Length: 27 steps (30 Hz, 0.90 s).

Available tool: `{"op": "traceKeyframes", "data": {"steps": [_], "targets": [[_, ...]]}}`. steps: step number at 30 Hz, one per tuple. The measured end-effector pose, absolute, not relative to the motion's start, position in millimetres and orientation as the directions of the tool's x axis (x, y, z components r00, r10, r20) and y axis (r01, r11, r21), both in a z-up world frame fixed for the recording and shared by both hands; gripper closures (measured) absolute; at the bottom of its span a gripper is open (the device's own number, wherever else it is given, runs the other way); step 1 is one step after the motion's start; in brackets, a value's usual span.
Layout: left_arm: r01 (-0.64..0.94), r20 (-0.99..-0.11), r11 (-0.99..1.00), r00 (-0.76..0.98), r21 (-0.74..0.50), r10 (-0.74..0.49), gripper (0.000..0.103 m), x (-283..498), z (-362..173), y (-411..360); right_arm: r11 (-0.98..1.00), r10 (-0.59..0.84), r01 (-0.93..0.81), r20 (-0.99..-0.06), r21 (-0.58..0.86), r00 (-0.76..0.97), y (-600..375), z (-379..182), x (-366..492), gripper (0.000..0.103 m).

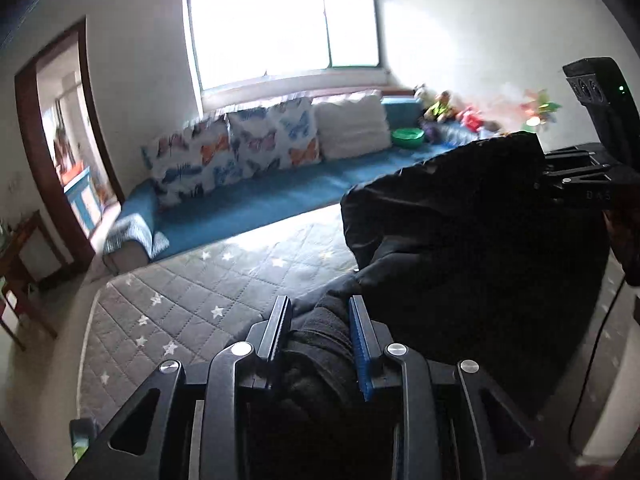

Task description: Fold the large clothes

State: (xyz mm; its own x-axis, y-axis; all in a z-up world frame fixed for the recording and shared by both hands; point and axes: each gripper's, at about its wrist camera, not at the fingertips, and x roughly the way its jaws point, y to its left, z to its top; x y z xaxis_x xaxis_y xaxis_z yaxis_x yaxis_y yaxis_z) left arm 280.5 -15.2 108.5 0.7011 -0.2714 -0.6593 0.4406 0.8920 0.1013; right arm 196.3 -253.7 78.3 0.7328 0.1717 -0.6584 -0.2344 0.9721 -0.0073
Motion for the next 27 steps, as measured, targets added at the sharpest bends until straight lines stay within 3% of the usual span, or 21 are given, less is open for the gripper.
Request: {"op": "traceKeyframes", "data": {"steps": [10,18,27], "targets": [[0.363,-0.8,0.929,0.577,0.071,-0.164,0.067,421.7,22.2,-27.9,0.984,0.178,-0.106,-0.756,0.143,0.629,-287.1,-5.6,286.7,0.087],[0.302,-0.792,0.933,0.61,0.194,-0.033,0.067,435.0,-30.8,-23.4,0.983,0.166,-0.032,-0.799,0.181,0.577,-305.3,-47.4,302.0,0.085],[0.295,-0.785,0.905,0.616,0.306,0.065,0.066,450.8,-73.6,-39.6,0.985,0.139,0.011,-0.818,0.175,0.558,-306.1,-68.3,310.6,0.076]]}}
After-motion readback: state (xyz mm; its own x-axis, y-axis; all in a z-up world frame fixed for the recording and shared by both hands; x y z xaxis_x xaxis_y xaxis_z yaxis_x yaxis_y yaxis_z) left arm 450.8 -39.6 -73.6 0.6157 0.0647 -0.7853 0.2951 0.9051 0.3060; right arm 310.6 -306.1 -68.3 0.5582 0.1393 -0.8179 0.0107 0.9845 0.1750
